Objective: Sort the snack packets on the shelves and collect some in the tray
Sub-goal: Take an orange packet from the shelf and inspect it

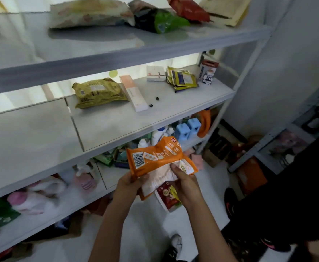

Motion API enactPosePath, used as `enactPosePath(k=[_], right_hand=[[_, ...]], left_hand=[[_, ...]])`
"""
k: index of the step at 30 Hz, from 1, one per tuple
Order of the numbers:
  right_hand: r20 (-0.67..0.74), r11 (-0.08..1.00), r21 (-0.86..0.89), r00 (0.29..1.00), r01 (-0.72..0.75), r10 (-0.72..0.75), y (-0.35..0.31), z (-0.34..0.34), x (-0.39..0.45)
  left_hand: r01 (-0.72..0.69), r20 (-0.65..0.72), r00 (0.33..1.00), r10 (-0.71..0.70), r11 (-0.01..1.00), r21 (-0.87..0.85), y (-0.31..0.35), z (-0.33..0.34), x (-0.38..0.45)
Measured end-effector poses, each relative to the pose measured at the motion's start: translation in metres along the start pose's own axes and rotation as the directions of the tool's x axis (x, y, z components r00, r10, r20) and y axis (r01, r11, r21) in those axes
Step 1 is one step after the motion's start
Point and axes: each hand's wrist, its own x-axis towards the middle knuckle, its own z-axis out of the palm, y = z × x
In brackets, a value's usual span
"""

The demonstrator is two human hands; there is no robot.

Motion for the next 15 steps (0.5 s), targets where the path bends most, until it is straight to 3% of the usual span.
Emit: enactPosePath(k=[7, 15], right_hand=[[-0.098, 0.992, 0.125, 0.995, 0.029, -0.017, -0.059, -0.069, 0.059], [-0.158, 0.975, 0.218, 0.987, 0.032, 0.003, -0.086, -0.135, 0.126]], left_hand=[[0.046, 0.141, 0.988, -0.057, 0.996, 0.082, 0.006, 0.107, 0.064], [0.014, 0.031, 0.999, -0.019, 0.989, 0.150, -0.015, 0.193, 0.122]])
